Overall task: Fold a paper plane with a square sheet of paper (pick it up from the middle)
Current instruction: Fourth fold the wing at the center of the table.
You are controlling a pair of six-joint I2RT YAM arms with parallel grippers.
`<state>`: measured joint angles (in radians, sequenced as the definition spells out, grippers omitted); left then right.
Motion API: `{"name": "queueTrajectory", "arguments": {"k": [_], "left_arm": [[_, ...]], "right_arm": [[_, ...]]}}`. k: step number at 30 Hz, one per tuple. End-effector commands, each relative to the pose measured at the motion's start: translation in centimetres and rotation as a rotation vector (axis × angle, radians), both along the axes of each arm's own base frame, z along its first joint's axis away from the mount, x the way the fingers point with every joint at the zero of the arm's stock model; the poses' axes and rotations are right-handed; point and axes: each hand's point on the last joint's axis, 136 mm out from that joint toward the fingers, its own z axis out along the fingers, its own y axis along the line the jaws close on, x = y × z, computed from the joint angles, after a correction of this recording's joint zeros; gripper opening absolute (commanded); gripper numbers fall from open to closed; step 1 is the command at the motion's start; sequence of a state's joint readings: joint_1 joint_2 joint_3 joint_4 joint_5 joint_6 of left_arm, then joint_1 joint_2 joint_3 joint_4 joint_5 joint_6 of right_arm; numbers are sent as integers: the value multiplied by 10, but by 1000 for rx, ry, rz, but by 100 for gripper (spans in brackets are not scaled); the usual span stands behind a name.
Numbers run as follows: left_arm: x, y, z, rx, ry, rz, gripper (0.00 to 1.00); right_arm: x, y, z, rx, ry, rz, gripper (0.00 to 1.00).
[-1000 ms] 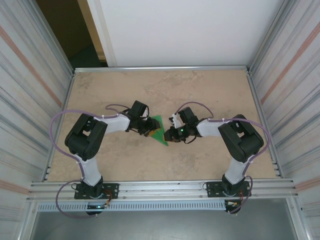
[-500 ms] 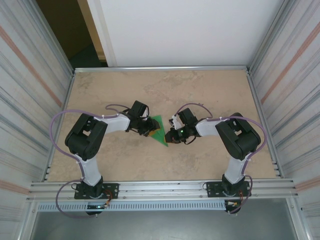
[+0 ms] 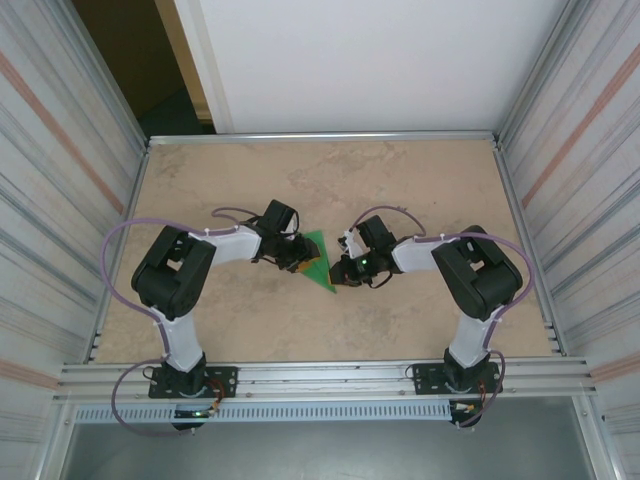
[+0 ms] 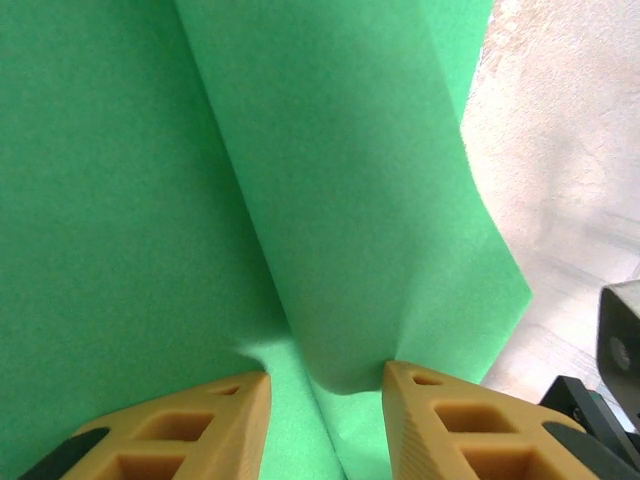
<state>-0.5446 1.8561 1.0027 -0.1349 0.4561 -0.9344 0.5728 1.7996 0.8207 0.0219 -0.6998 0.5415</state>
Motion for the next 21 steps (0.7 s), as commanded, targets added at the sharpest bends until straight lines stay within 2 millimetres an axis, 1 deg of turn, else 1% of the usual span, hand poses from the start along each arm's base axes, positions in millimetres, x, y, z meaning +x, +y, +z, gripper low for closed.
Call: {"name": "queueTrajectory", "arguments": {"k": [1,5,8,17,21], "left_arm": [[-49,39,-66,216,207,-6,38],[-50,40,-68,223,216,-9,38],[-52,41,-71,228,224,-12,38],[-59,48,-79,270,257,-12,38],[-62,51,-84,283,272,-12,36]], "right_arm": [[1,-4,10,1,-19,-5,15],[-6,-6,-6,-18,21,7,14],[-8,-8,-14,-34,37,4,14],[-9,-14,-25,-63,49,-8,11],[-10,-16,-27,-63,55,-11,10]]}}
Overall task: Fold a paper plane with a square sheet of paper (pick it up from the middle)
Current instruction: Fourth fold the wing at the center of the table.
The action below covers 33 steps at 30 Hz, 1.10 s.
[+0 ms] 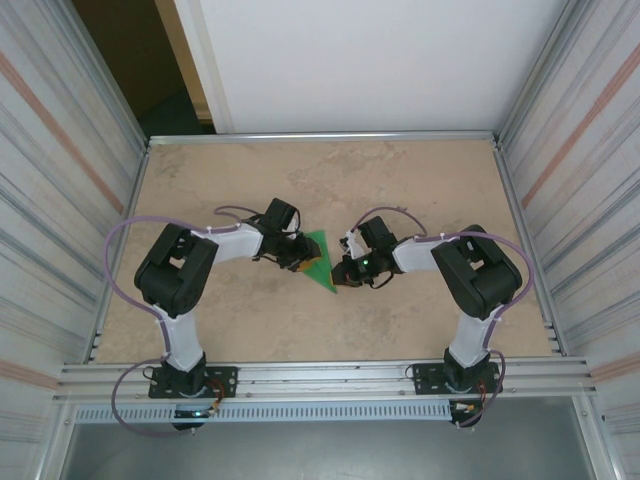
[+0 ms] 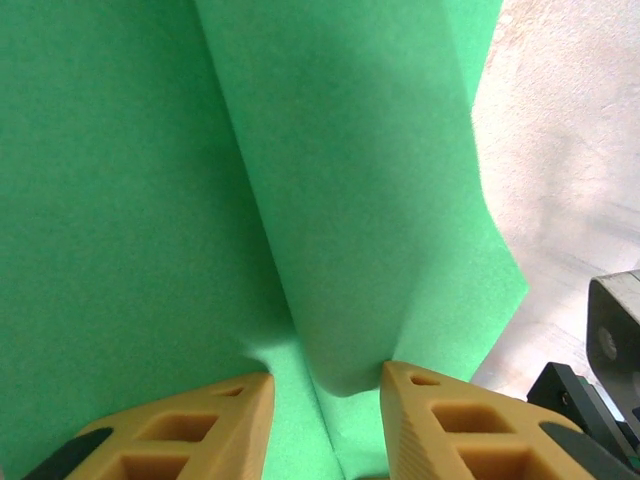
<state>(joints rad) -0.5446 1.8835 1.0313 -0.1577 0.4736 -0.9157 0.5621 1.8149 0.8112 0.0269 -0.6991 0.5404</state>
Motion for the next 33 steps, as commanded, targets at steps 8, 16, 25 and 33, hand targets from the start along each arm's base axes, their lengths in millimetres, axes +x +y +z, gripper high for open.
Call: {"name": "queueTrajectory", "arguments": {"k": [8,16,25,33], "left_arm": [[-57,48,-77,262,240,-8,37],[-58,46,-78,265,248,-25,39],[-59,45,-78,264,248,-26,39],[-59,45,-78,264,247,-25,39]], "right_arm": [[7,-2,19,39,-17,-43,24],[31,-13,26,1,-69,-136,30],[43,2,23,48,-47,-114,30],[48,4,20,49,-50,-113,23]]}}
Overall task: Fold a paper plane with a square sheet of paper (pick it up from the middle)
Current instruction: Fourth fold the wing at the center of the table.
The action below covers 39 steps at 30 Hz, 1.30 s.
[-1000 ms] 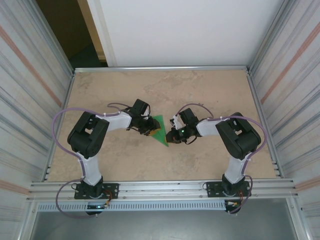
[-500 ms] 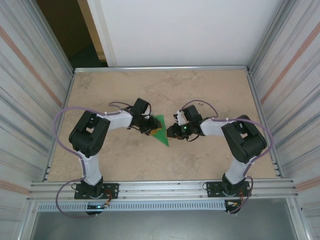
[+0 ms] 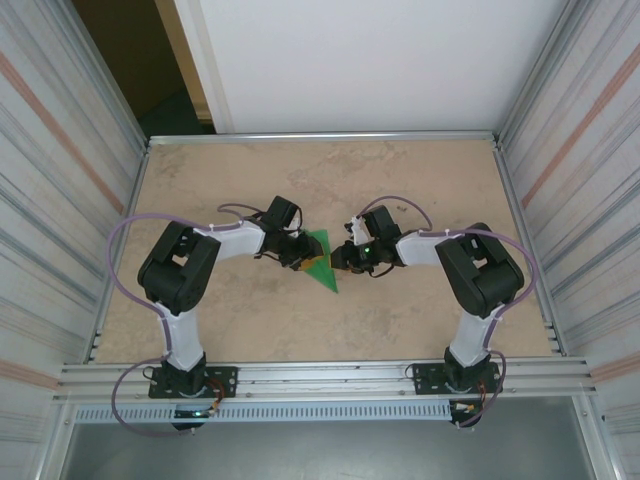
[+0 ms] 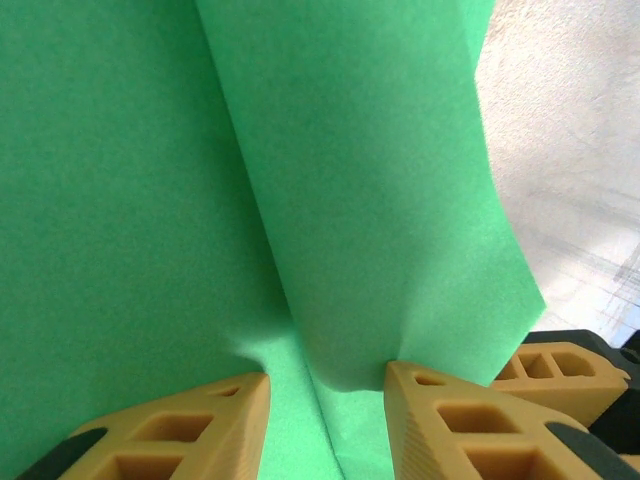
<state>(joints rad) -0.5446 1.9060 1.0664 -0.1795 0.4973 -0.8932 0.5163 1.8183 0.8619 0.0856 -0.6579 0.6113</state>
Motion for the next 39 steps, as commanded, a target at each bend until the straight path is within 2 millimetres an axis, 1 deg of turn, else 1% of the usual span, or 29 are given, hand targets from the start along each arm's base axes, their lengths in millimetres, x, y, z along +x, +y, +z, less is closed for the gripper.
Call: {"name": "queueTrajectory", "arguments": {"k": [1,5,9,19,23,25,27,29,32,35,39], "left_arm": [[-61,50,-79,276,239,1,39],[-61,50,-78,273,237,0,39],[-60,49,-76,269,231,1,39],[-57,46,-71,244,207,9,41],[-52,42,-64,220,179,6,41],[-46,36,-53,188,142,7,43],[-35,27,-37,138,86,3,44],[-21,17,-15,82,12,0,47],[-8,9,14,25,-72,-2,49],[-1,10,31,-1,-122,8,50],[3,12,45,-35,-173,17,50]], "right_arm": [[6,6,2,24,7,4,21],[6,6,-2,27,19,7,15],[5,7,-4,37,26,17,12],[1,9,-13,53,60,37,11],[0,8,-16,52,70,37,11],[0,7,-17,49,72,36,11],[0,6,-18,46,73,34,11],[0,5,-20,42,78,35,12],[0,4,-23,33,81,36,12],[-1,3,-26,24,87,38,12],[-3,3,-30,23,94,45,12]]}}
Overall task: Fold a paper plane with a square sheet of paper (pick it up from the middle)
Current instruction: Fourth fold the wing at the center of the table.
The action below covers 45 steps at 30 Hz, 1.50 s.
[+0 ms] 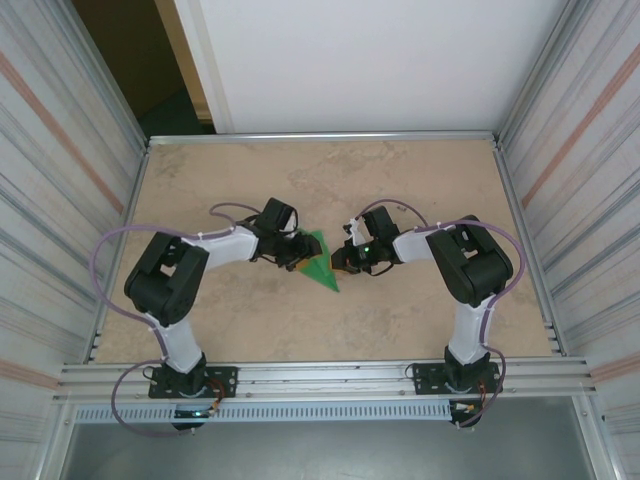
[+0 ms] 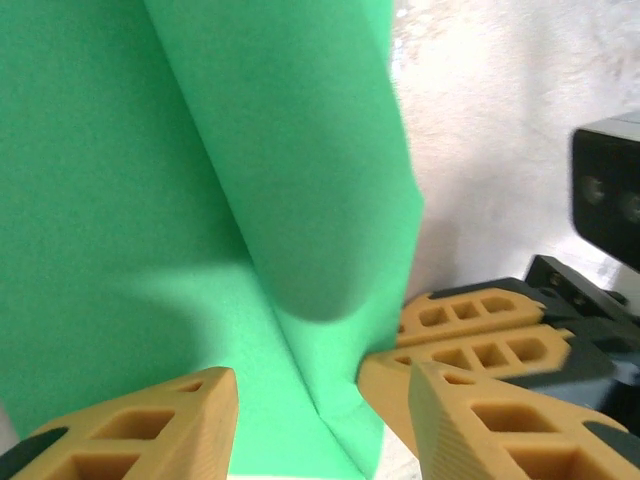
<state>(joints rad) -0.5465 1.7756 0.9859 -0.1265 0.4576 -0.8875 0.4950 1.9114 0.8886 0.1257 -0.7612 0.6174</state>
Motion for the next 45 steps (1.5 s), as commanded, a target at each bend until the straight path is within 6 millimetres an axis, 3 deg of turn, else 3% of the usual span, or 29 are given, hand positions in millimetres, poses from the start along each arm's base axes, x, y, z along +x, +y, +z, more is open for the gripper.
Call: {"name": "queueTrajectory", "arguments": {"k": [1,7,15,35,45], "left_arm": [[4,5,18,-27,-77,-1,49],[8,-12,29,-133,-121,-45,37],[20,-22,14,-136,-82,-41,27],[25,-23,-5,-81,-30,-36,25],[20,-13,-15,-32,-13,-17,24]], "right_arm": [[-4,-3,-17,-39,22,16,12],[-4,-3,-18,-40,21,24,12],[-4,-3,-20,-44,26,27,12],[-5,1,-22,-53,35,45,14],[-5,0,-4,-40,9,43,24]]}}
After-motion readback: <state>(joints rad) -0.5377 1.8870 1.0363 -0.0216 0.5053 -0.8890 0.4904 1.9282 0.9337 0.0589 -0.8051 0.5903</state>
